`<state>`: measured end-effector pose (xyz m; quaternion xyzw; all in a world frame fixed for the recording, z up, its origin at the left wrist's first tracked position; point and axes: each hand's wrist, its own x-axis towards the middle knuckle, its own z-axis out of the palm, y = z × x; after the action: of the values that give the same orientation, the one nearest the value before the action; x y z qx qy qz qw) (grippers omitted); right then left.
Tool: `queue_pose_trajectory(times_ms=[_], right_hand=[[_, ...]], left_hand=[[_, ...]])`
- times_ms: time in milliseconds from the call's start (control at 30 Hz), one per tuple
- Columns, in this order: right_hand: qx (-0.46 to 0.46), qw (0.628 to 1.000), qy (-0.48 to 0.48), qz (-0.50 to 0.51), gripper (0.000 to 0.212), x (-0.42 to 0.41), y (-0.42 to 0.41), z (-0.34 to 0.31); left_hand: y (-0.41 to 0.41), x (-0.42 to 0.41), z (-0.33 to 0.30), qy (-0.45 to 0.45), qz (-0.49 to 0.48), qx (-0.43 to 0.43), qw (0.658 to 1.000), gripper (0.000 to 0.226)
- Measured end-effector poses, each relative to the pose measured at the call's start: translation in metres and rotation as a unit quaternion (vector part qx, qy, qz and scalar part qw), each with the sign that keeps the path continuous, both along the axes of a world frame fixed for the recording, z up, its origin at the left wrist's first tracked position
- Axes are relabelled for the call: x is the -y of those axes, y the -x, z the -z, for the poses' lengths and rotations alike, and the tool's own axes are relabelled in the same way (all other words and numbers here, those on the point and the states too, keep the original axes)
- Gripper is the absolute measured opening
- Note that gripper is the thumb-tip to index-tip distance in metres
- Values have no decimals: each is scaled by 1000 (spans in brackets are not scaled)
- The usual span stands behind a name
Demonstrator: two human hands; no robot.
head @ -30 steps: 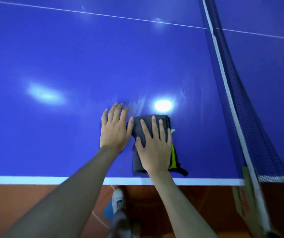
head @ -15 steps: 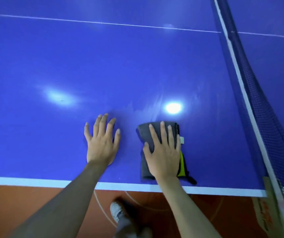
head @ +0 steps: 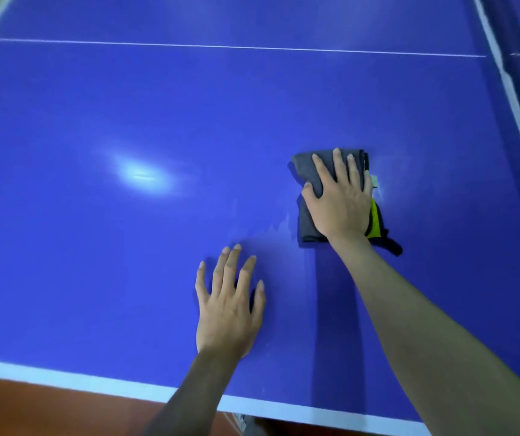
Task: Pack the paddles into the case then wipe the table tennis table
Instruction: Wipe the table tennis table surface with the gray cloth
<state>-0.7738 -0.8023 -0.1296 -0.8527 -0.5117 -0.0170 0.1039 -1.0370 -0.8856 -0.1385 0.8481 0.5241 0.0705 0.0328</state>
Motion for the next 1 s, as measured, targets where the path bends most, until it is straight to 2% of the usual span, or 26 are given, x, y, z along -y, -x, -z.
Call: queue_pose_trajectory(times_ms=[167, 367, 533, 700, 800, 1000], right_hand=[[-4, 1000, -13, 9, 60, 25, 28, -3], [-10, 1000, -7, -14, 58, 124, 109, -2], [-14, 999, 33, -8, 64, 186, 170, 1], [-24, 999, 43, -9, 66, 237, 223, 1], [-19, 998, 57, -4, 66, 239, 232, -1], [-11, 998, 58, 4, 61, 171, 211, -3]], left_hand=[[0, 0, -3, 7, 3, -1, 1000, 52], [1, 1, -5, 21, 16, 7, 1000, 52], [2, 0, -12, 48, 1, 95, 994, 63], [13, -2, -23, 63, 23, 211, 975, 50], [36, -19, -31, 36, 52, 177, 982, 44], [124, -67, -16, -13, 68, 16, 997, 51]])
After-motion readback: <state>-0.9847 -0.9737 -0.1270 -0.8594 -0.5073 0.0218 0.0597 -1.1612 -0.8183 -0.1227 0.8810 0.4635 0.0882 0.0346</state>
